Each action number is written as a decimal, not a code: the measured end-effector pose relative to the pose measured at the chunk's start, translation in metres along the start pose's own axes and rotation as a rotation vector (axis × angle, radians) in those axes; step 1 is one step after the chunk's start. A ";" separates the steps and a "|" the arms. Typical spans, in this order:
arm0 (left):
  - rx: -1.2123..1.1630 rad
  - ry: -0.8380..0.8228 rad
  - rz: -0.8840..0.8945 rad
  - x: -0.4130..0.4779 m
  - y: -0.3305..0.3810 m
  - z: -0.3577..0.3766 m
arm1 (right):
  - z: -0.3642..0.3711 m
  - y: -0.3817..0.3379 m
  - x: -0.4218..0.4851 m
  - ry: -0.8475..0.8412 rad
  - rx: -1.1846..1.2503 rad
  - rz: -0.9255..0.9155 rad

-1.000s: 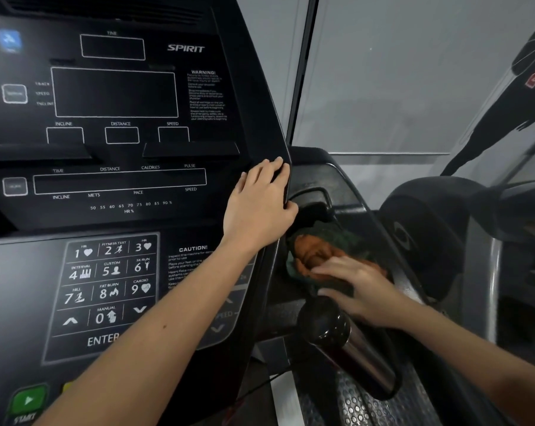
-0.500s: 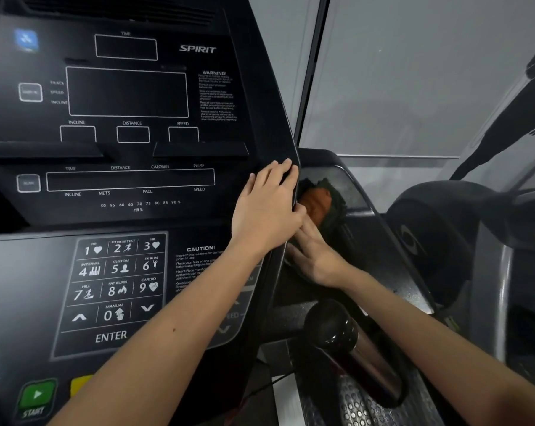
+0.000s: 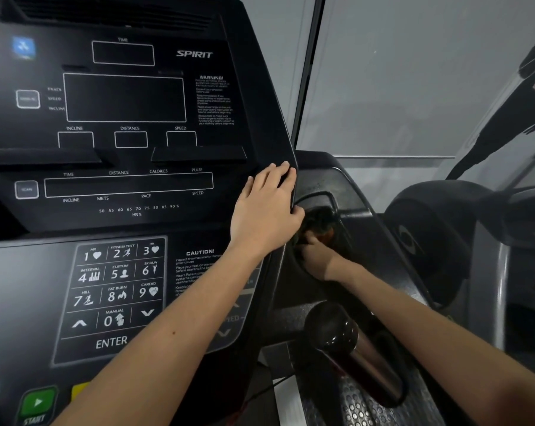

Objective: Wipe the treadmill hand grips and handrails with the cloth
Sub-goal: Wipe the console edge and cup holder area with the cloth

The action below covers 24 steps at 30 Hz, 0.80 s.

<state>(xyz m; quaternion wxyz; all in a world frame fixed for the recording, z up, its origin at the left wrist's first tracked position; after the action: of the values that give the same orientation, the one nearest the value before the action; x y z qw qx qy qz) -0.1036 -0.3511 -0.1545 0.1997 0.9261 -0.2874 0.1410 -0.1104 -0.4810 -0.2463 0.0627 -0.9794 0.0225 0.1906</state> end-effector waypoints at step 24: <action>-0.107 0.004 0.034 -0.002 -0.002 -0.006 | -0.039 0.010 -0.059 0.075 1.510 0.217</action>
<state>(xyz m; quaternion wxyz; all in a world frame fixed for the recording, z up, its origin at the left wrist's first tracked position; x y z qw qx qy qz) -0.1047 -0.3464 -0.1504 0.2471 0.9088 -0.3099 0.1304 -0.1515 -0.4950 -0.1891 0.6956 -0.6687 0.2448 0.0950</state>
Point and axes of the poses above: each hand's wrist, its own x-axis towards the middle knuckle, its own z-axis out of the palm, y = z × x, the point moved 2 cm from there along x, towards the middle knuckle, and after that the axes turned 5 degrees about z, right-handed, at the moved point
